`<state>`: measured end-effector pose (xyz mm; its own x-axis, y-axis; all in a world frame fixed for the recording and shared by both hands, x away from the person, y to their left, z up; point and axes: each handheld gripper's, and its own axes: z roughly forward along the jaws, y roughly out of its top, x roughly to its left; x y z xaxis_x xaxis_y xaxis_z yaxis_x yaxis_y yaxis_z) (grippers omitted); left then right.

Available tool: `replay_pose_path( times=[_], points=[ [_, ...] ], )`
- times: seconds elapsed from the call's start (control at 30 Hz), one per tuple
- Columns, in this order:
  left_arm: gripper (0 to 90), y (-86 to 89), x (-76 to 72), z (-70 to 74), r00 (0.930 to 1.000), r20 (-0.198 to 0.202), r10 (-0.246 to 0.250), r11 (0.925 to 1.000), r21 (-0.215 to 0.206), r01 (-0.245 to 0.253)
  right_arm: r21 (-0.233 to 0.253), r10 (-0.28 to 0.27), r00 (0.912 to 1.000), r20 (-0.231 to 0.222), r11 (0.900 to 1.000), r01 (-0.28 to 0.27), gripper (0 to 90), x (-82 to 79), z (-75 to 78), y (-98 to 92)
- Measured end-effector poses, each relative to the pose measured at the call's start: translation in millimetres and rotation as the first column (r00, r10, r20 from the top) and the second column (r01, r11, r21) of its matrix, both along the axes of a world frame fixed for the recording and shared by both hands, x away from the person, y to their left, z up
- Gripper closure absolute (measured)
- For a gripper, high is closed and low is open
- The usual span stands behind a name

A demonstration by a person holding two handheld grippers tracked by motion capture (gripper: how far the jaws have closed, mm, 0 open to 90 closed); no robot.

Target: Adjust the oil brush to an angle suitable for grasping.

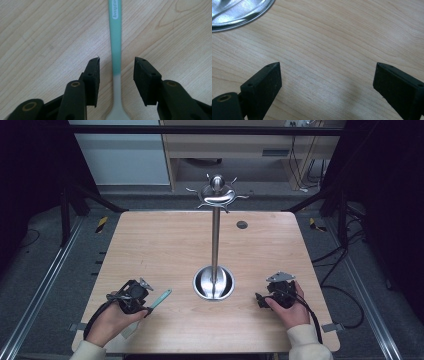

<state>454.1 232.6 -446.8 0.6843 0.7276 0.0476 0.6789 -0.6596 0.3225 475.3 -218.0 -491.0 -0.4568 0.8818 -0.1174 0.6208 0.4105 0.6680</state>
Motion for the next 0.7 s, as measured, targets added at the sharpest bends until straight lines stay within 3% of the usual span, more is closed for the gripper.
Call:
replay_pose_path(
  times=[0.27,0.5,0.7],
  points=[
    [63.6,-4.0,5.2,-5.0,0.9983,-0.053,-0.025,0.9987,0.043,0.027,0.000,-0.002,1.0000,-0.002,1.000,0.002,8.9,-0.1,0.0,-0.2],
    [69.6,-2.9,5.4,-12.1,0.9963,-0.081,-0.028,0.9986,0.041,0.032,0.001,-0.001,1.0000,-0.001,1.000,0.001,8.9,-0.1,0.2,-0.3],
    [72.8,-1.6,7.9,-13.2,0.9962,-0.083,-0.026,0.9984,0.048,0.030,0.000,-0.002,1.0000,-0.003,1.000,0.002,8.9,-0.1,0.1,-0.3]
  ],
)
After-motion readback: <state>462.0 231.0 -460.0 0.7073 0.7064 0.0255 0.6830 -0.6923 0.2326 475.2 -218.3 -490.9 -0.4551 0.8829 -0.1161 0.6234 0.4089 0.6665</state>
